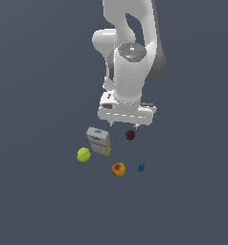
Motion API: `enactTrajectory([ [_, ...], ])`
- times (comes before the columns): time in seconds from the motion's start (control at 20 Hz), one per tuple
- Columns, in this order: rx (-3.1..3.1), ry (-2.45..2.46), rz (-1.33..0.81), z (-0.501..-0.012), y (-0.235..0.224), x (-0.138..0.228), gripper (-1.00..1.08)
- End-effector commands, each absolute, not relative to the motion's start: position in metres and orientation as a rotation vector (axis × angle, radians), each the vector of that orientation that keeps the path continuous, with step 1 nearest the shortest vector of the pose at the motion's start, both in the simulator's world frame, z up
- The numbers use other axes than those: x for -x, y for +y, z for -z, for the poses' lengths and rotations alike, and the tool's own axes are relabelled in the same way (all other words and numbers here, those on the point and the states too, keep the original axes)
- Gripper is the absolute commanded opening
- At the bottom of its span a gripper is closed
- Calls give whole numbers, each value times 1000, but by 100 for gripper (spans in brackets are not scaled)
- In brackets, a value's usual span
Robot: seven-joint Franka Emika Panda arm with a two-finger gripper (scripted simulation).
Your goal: Pick up a designated object from a clutter of objects.
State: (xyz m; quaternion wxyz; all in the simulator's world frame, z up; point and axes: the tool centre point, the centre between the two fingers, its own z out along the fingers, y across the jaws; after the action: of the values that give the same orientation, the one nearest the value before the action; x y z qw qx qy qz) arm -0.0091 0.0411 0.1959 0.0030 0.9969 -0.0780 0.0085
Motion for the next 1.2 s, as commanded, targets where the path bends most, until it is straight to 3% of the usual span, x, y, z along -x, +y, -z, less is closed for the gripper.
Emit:
enactTrajectory([
  [0.0,-3122,-292,-22,-171,52,18,100],
  [0.55,-3108,-443,-5,-96,84,59,100],
  [1.15,-3105,-478,1,-78,91,71,100],
])
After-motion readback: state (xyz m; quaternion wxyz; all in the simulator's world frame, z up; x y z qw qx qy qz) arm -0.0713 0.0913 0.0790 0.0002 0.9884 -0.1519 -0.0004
